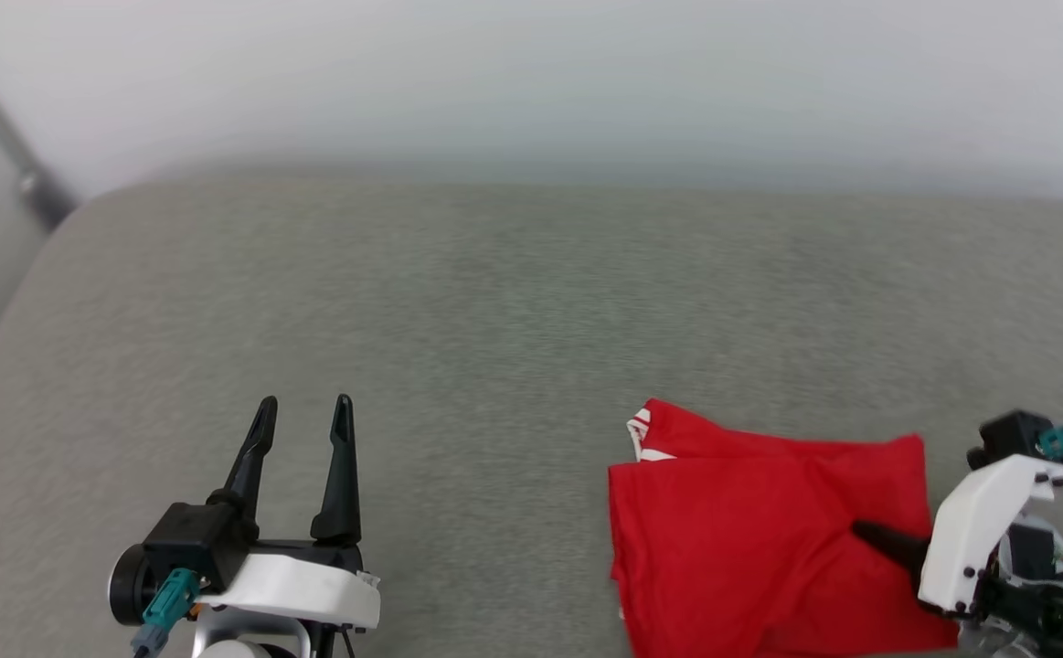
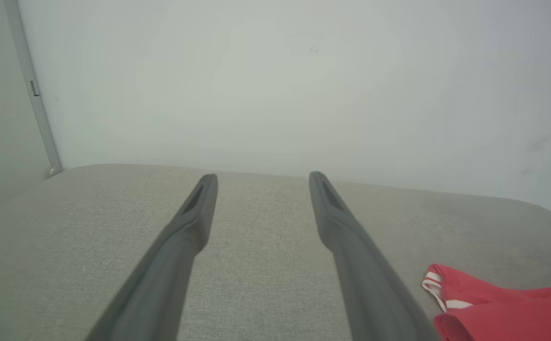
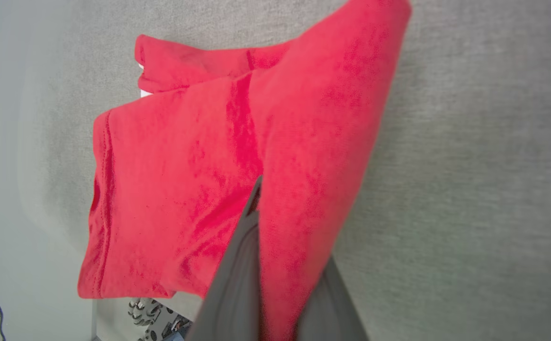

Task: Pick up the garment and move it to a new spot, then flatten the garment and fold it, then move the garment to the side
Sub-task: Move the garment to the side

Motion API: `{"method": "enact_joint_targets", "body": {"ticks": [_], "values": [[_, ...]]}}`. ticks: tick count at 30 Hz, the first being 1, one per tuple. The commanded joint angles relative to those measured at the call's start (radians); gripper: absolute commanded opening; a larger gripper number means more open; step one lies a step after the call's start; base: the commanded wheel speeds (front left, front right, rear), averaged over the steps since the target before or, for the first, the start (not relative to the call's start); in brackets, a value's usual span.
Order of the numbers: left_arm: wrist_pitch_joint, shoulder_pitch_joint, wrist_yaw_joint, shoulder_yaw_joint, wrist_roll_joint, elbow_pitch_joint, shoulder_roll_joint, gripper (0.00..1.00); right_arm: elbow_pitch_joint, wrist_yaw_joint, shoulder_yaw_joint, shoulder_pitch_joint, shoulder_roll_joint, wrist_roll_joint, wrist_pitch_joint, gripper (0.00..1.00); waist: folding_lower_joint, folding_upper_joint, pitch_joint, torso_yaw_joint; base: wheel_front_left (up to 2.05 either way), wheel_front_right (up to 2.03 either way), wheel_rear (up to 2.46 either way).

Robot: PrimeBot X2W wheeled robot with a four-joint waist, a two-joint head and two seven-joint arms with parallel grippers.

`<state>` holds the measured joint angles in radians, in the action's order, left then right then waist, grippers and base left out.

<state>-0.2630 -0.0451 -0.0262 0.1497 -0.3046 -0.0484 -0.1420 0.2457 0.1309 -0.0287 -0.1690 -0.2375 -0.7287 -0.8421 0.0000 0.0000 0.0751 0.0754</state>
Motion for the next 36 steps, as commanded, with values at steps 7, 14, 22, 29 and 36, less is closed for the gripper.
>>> {"method": "enact_joint_targets", "body": {"ticks": [7,14,22,29,36], "values": [[-0.001,-0.051,0.014,0.006,0.014,0.03,-0.011,1.0,0.003,0.0,0.081,-0.137,-0.1,0.119,0.032,0.0,0.0,0.0,0.079,-0.259,0.0,0.0,0.0],[0.05,-0.209,0.032,0.042,0.063,0.109,-0.041,1.0,0.086,0.0,0.061,-0.313,-0.194,0.186,0.106,0.0,0.0,0.0,0.308,-0.403,0.0,0.0,0.0],[0.14,-0.428,0.07,0.096,0.139,0.188,-0.089,1.0,0.244,0.0,-0.026,-0.503,-0.297,0.221,0.269,0.0,0.0,0.0,0.54,-0.445,0.0,0.0,0.0],[0.18,-0.532,0.089,0.137,0.173,0.224,-0.097,1.0,0.357,-0.001,-0.051,-0.613,-0.325,0.255,0.431,0.0,0.0,0.0,0.63,-0.435,0.0,0.0,0.0],[0.179,-0.546,0.091,0.154,0.172,0.224,-0.093,1.0,0.458,-0.001,-0.022,-0.676,-0.31,0.33,0.652,1.0,0.0,0.0,0.629,-0.422,0.0,0.0,0.0]]}}
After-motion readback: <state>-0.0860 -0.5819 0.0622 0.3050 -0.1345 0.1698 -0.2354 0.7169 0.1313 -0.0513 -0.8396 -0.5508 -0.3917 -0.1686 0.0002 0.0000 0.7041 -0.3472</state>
